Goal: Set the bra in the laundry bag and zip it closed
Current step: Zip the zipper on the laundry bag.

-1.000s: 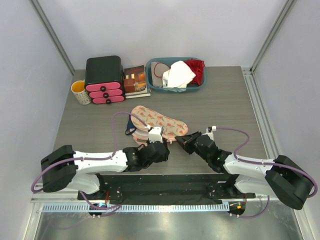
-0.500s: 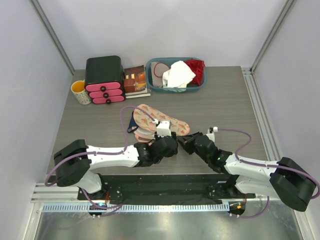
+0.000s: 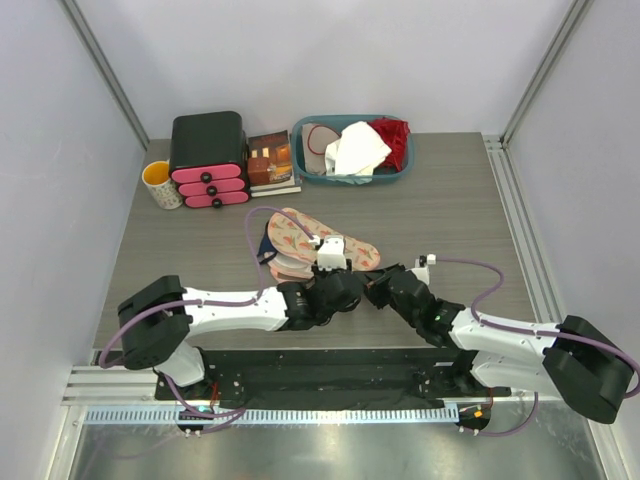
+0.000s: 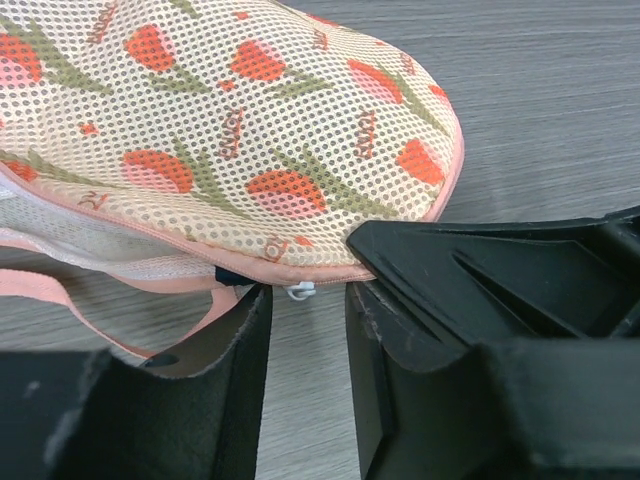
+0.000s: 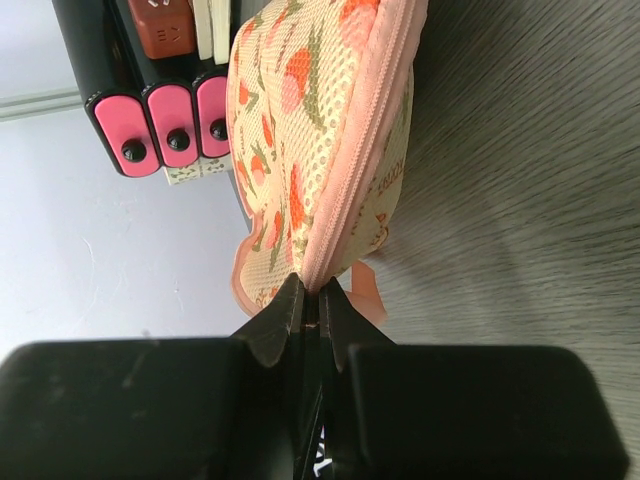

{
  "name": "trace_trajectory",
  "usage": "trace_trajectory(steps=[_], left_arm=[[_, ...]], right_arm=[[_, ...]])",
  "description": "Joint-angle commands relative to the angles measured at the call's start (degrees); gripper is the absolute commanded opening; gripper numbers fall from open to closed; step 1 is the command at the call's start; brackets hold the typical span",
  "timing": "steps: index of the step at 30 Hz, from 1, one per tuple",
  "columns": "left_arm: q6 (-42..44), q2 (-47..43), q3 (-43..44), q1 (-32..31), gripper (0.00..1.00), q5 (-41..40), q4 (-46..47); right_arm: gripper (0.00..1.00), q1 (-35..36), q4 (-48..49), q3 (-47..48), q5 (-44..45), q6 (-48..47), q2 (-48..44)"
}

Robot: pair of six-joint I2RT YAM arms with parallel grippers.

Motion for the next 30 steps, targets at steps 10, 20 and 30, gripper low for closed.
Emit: trace_trajectory(steps=[10, 20, 30], left_arm=[[-2.04, 3.14, 5.74, -0.07, 0.0, -12.59, -7.7], [-1.51, -3.97, -0.23, -0.07, 0.0, -11.37, -8.67], [7.36, -16.46, -7.98, 0.19, 0.0, 5.43, 3.56]], right_arm=[[0.01, 2.08, -0.31, 0.76, 2.92, 0.87, -3.5], [0.01, 2.08, -10.14, -1.0, 8.11, -2.47, -12.46], [0.01, 2.08, -11.21, 1.19, 7.5, -4.32, -11.86]])
